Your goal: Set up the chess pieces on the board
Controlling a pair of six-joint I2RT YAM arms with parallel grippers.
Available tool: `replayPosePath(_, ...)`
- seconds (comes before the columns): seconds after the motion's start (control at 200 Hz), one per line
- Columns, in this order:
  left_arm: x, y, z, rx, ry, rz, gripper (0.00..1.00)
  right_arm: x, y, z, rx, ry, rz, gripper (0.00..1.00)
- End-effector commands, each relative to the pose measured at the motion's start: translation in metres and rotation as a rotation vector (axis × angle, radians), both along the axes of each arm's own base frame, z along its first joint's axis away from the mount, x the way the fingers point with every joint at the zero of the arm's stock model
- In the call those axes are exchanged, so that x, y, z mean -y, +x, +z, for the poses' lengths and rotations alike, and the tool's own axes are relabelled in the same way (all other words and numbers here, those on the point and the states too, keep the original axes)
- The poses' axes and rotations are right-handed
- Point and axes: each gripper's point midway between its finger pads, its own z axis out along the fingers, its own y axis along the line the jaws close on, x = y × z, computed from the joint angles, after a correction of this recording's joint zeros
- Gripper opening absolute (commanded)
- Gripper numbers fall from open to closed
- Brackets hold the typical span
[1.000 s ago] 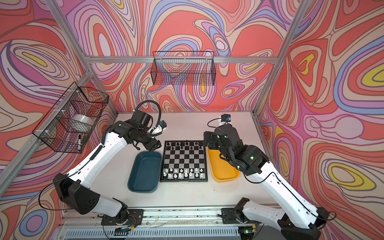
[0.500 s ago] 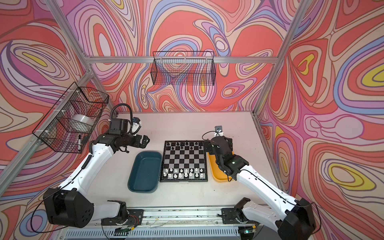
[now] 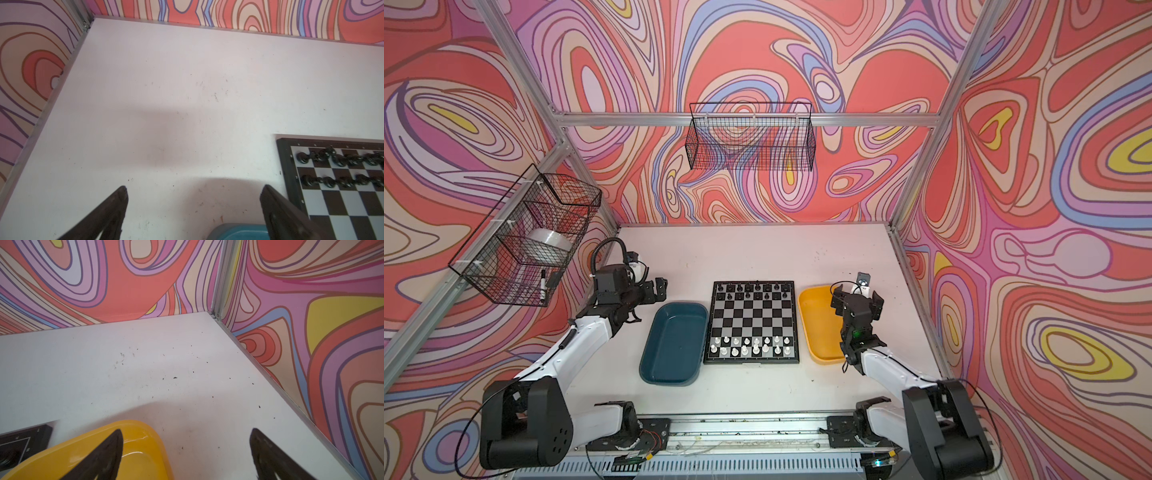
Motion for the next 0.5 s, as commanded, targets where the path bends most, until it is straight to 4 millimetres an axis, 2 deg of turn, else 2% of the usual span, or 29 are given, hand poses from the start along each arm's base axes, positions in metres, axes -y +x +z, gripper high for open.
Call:
replayPosePath(0.0,-0.018,0.01,0.025,0.187,0.073,0.065,1.0,0.0,0.016,0.027,0.173,-0.038,0.007,0.98)
replayPosePath(0.055,-0.023,0.006,0.018,0.221,0.108,0.077,1.0,-0.002,0.018,0.021,0.183,-0.048,0.021,0.98)
replayPosePath(0.075,-0.024,0.008,0.024,0.252,0.109,0.079,1.0,-0.002,0.019,0.02,0.189,-0.051,0.023,0.98)
replayPosePath(0.085,-0.023,0.002,0.011,0.234,0.11,0.075,1.0,-0.003,0.019,0.019,0.193,-0.054,0.026,0.98)
replayPosePath(0.105,-0.022,-0.001,0.005,0.233,0.114,0.064,1.0,-0.003,0.02,0.018,0.198,-0.058,0.028,0.98)
replayPosePath(0.33,-0.015,-0.008,-0.015,0.281,0.043,0.036,1.0,-0.015,0.033,0.003,0.191,-0.049,0.115,0.99)
replayPosePath(0.446,-0.013,-0.008,-0.027,0.276,-0.002,0.04,1.0,-0.007,0.03,-0.008,0.206,-0.013,0.119,0.98)
replayPosePath(0.491,-0.012,-0.008,-0.026,0.292,-0.007,0.035,1.0,-0.002,0.028,-0.011,0.22,0.004,0.111,0.98)
